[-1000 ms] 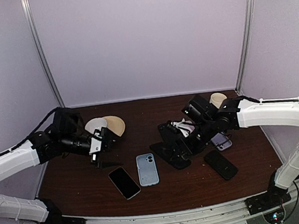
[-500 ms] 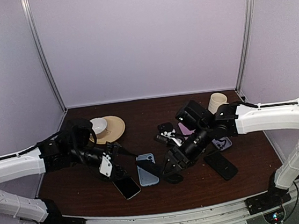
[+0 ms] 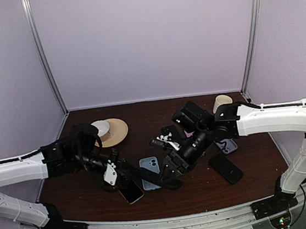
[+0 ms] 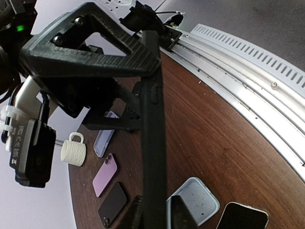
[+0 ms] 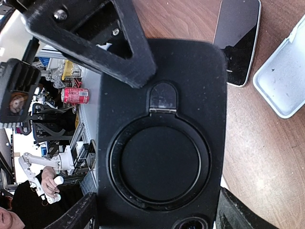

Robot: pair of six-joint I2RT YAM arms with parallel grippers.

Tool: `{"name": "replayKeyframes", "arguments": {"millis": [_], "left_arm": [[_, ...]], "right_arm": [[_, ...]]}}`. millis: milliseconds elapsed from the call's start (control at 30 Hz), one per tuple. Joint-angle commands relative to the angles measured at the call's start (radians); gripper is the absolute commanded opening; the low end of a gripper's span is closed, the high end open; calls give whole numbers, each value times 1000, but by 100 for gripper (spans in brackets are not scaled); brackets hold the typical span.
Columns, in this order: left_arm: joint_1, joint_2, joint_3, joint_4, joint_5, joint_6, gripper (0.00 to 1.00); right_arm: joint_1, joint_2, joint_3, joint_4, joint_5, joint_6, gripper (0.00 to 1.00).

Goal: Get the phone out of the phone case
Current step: Pass from the right arm to the left

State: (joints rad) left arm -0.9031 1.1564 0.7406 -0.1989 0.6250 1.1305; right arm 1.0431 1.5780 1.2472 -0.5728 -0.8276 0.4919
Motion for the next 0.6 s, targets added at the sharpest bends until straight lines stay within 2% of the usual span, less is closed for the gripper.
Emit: {"name": "replayKeyframes", "arguments": {"millis": [0, 33, 100, 233, 333, 400, 567], "left_arm": [[-12, 9, 4, -20, -3, 22, 9], [-12, 7, 6, -19, -10, 22, 1], [-13, 3, 7, -16, -26, 16, 0], [-11, -4, 13, -4, -55, -48, 0], [-1, 4, 54, -22, -90, -129, 0], [21, 10, 78, -21, -88, -183, 0], [105, 11, 109, 36, -44, -346, 0]], "right_arm": [[5, 1, 54, 32, -32, -30, 55], [5, 0, 56, 31, -31, -31, 55], [5, -6, 61, 28, -16, -38, 57], [2, -43, 85, -27, 128, -85, 85], [-11, -100, 104, -81, 254, -157, 95], [-19, -154, 97, -82, 317, -205, 99], [-22, -282, 32, -69, 512, -344, 100]]}}
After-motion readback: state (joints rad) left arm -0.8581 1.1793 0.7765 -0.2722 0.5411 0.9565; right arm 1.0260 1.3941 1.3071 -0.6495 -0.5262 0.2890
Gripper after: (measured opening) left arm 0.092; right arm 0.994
